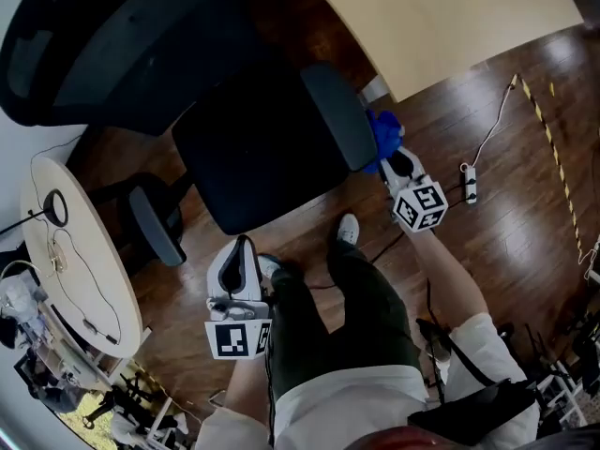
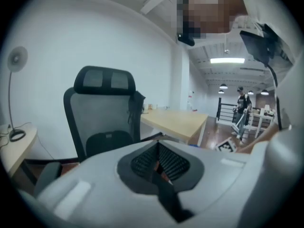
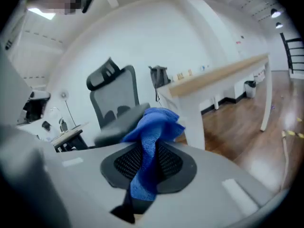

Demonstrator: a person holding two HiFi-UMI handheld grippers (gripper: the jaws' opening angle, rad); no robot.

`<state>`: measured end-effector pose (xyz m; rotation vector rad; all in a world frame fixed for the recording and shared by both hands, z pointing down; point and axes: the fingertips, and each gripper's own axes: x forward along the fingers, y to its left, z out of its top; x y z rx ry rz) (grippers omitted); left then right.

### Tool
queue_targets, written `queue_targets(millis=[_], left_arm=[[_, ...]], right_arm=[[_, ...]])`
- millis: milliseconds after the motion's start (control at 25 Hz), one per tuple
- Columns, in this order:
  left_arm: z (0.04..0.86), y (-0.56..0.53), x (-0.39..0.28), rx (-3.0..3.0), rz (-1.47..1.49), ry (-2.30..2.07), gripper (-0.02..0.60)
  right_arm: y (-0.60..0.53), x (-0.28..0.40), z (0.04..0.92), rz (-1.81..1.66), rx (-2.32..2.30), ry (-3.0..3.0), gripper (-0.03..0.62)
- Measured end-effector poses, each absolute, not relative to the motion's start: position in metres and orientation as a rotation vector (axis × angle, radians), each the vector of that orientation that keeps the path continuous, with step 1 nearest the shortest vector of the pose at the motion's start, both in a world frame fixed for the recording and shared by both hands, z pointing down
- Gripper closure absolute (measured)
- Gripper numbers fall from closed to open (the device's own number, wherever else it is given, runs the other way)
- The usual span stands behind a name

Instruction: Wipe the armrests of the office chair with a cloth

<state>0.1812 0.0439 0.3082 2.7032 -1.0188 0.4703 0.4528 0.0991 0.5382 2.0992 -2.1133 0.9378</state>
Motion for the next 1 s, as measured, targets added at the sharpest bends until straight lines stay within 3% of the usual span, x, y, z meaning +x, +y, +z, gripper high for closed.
queue_targets(millis=[200,440,640,1000], left_arm=[[0.226,0.002,0.209,2.854,0.288,-1.054,0.584],[0.101,0.017,0.195,2.832,0.113,-1.154,0.584],[0.039,0.057,0.172,2.856,0.005,-1.234,0.584],[0.005,0.083,0.122,2.900,-0.025,-1.314,0.584]], right_arm=[[0.110,0.471,0.322,0.546,2.157,-2.347,0.526],[0.104,0.396,0.084,0.051,1.957,-2.717,0.525],[0.137,0.365,0.021,-0.031,1.846,-2.820,0.523],[0.157,0.321,-0.002,-0.092,1.928,-2.751,0.523]])
